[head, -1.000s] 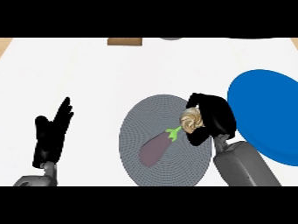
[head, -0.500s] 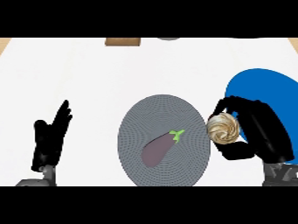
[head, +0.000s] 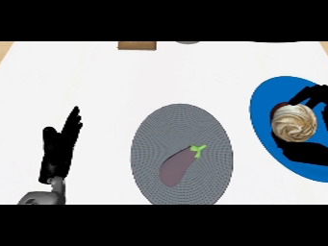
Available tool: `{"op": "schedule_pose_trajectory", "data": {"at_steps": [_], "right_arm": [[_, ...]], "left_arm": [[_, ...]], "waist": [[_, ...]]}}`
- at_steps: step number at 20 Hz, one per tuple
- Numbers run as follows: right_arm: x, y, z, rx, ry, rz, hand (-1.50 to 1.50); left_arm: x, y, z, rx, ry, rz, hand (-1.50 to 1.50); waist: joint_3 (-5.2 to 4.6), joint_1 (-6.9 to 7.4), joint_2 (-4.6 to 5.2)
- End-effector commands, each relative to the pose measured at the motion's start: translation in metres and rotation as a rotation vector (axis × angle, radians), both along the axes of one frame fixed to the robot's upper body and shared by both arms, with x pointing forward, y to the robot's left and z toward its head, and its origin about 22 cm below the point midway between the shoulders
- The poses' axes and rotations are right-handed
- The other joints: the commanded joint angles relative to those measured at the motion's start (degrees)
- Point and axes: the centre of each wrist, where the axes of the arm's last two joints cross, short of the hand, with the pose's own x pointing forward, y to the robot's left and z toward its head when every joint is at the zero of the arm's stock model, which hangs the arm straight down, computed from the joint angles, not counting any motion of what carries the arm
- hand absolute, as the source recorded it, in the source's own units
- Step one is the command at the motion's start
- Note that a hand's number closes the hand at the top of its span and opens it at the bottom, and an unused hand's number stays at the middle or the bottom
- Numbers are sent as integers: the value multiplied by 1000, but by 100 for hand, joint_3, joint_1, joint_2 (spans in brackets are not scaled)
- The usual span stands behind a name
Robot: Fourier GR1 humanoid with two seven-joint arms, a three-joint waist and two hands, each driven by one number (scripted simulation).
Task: Pick the cupcake from the placemat and place it in the plate
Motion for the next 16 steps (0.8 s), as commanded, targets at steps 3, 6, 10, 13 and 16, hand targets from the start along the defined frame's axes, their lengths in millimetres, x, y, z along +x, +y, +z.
{"op": "schedule_pose_trajectory", "data": {"at_steps": [3, 6, 10, 13, 16], "right_arm": [[33, -50, -12, 41, 18, -91, 150], [30, -63, -6, 28, 46, -122, 150], [61, -72, -22, 2, 108, -125, 150], [64, -103, -42, -16, 126, -155, 150], [76, -104, -55, -25, 248, -138, 150]], "left_arm": [[-1, 4, 6, 3, -20, -9, 0], [-3, 1, 3, -11, -8, -9, 0], [12, -7, -6, 7, 10, -13, 0], [9, 9, -12, -8, -3, -17, 0], [5, -8, -9, -37, 0, -16, 0]], "waist": [[3, 59, 16], [2, 42, 8], [2, 53, 20], [2, 55, 26], [3, 77, 27]]}}
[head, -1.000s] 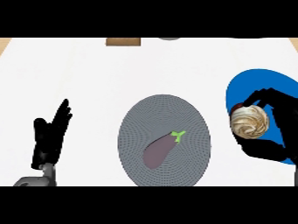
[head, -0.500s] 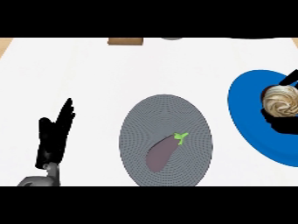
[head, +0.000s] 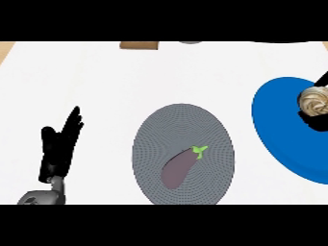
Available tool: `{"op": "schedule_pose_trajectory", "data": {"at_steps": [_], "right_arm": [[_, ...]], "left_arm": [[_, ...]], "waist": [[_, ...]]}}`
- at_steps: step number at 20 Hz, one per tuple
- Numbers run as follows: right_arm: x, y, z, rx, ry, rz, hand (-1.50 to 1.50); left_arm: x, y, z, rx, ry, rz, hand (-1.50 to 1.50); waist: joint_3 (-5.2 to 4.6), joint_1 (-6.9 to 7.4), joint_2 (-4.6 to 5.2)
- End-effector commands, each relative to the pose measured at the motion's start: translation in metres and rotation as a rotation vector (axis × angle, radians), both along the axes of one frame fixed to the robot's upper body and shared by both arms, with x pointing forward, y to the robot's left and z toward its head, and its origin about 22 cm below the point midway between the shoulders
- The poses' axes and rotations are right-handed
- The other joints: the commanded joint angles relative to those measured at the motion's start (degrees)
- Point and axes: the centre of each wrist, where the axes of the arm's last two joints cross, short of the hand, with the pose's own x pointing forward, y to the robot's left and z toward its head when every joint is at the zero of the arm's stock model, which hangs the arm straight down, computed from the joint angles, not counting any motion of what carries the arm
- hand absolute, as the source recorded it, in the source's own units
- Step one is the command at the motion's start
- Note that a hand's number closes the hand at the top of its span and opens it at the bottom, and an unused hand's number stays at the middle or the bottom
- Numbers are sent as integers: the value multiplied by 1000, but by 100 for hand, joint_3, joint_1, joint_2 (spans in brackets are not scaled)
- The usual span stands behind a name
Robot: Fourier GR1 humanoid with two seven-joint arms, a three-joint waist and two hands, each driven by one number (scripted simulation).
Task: Pick the cupcake from the placemat and place it in the plate
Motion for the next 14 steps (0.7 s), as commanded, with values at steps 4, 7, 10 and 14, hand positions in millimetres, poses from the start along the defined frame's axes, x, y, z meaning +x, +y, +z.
{"op": "schedule_pose_trajectory", "data": {"at_steps": [4, 7, 10, 14], "right_arm": [[22, -29, -47, 32, 222, 42, 150], [15, -46, -52, 42, 403, 70, 150], [25, -60, -47, 65, 445, 85, -150], [32, -66, -59, 82, 401, 203, -150]], "left_arm": [[-6, -7, -1, 18, -9, -5, 0], [-1, -1, 6, 12, 7, -12, 0], [-1, 5, 7, 9, -8, 1, 0], [-14, 1, 6, 7, -8, -4, 0]], "waist": [[4, 59, 16], [3, 55, 17], [2, 37, 9], [5, 59, 10]]}}
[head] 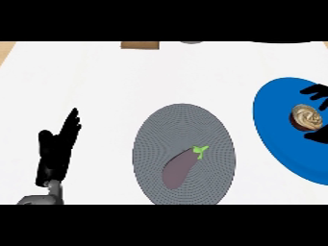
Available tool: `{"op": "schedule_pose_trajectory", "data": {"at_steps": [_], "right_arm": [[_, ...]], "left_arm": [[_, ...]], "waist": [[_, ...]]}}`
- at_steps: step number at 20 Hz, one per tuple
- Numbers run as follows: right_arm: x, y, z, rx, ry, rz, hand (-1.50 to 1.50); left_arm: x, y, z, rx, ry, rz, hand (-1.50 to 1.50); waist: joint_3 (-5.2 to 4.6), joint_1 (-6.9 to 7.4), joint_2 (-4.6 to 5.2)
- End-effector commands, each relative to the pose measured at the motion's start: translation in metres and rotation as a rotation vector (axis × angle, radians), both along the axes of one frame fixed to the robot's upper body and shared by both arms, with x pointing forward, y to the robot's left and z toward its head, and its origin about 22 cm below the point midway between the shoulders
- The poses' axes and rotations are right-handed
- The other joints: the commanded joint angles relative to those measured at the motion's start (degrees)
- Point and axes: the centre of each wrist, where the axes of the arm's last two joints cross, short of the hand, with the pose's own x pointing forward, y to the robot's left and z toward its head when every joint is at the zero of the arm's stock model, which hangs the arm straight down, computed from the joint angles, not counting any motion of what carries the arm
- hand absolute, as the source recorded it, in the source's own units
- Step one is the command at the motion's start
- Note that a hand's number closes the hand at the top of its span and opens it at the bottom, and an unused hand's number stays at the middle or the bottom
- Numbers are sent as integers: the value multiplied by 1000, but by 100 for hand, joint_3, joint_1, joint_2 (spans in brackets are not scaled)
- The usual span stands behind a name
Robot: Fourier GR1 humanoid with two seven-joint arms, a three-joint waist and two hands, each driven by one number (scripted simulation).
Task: Pick the cupcake from the placemat and place it in the plate
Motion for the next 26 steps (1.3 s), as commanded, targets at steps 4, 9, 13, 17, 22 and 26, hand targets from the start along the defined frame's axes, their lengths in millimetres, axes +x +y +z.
{"op": "schedule_pose_trajectory", "data": {"at_steps": [4, 9, 13, 17, 22, 26], "right_arm": [[-1, -14, 1, 295, -195, 116, -150], [3, -34, 13, 674, -376, 44, -150], [-31, -74, -2, 788, -353, 6, -150], [-37, -82, -3, 825, -333, 40, -150], [-37, -93, -12, 858, -364, 90, -150], [-49, -90, -31, 861, -358, 101, -150]], "left_arm": [[-2, 1, -6, 2, 3, 2, 0], [3, 3, 8, 5, -13, 11, 0], [-11, 5, 2, -6, -12, 8, 0], [4, 17, -5, -2, 9, 15, 0], [9, -1, 10, 8, -16, 5, 0], [0, -2, -2, 4, 7, 7, 0]], "waist": [[2, -67, -12], [7, -59, -14], [1, -53, -17], [-3, -64, -9], [1, -23, -3], [-1, -40, -9]]}}
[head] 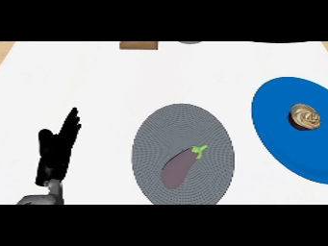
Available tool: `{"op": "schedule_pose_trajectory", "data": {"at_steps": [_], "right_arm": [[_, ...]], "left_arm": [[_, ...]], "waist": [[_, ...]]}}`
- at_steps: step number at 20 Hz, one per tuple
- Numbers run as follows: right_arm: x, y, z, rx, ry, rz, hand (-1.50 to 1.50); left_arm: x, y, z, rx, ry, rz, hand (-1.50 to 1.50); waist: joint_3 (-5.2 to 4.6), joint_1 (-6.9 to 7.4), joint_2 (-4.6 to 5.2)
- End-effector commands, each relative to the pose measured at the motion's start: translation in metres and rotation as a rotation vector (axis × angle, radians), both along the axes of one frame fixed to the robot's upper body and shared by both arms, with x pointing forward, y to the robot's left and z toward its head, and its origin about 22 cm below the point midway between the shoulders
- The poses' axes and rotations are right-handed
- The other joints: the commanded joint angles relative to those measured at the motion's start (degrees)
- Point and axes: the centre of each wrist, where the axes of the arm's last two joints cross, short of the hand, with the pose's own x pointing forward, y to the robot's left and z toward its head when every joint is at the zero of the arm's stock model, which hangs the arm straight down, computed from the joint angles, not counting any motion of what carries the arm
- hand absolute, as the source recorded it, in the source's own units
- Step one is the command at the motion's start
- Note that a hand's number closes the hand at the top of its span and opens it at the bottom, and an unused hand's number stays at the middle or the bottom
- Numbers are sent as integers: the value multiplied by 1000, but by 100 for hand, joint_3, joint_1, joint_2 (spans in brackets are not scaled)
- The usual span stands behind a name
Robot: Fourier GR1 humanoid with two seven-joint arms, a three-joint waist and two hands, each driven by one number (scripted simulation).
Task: Pick the cupcake from the placemat and place it in the plate
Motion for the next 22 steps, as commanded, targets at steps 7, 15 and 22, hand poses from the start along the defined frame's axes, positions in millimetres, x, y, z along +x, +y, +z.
{"op": "schedule_pose_trajectory", "data": {"at_steps": [7, 15, 22], "right_arm": [[16, 16, -14, -47, 11, -25, -150], [-2, 0, -30, -96, 33, -92, -150], [-10, -16, -33, -149, 45, -146, -150]], "left_arm": [[1, 2, -7, -1, -3, -8, 0], [7, -3, 9, -16, 14, -1, 0], [-4, -1, -11, 10, -17, -8, 0]], "waist": [[0, 19, 6], [1, 11, 2], [2, 29, 12]]}}
